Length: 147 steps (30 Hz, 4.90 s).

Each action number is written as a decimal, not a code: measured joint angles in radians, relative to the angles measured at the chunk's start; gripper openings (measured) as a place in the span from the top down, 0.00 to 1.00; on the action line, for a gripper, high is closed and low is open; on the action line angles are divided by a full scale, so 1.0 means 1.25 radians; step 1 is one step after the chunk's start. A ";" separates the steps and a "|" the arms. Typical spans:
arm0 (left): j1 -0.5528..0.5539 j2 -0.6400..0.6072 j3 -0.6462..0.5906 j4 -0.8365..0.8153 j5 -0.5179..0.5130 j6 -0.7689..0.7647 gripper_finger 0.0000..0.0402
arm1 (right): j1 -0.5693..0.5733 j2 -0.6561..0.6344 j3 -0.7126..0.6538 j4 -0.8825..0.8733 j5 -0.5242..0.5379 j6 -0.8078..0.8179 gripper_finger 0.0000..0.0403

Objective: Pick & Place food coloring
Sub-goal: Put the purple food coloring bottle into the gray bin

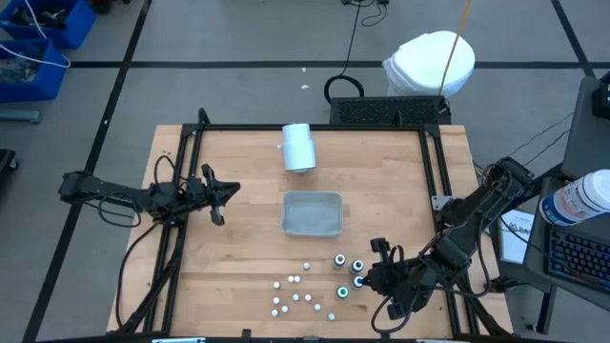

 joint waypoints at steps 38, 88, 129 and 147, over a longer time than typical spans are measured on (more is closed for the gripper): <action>0.000 0.000 0.000 -0.001 0.000 0.000 0.90 | 0.000 0.000 0.000 0.000 0.000 0.000 1.00; 0.000 0.000 0.000 -0.006 0.000 0.021 0.90 | -0.223 0.036 -0.187 0.272 -0.106 -0.153 0.44; 0.000 0.000 0.000 -0.005 -0.002 0.031 0.90 | -0.279 0.091 -0.244 0.357 -0.211 -0.117 0.44; 0.000 0.000 0.000 -0.006 -0.002 0.040 0.90 | -0.261 0.228 0.094 -0.019 -0.208 -0.147 0.44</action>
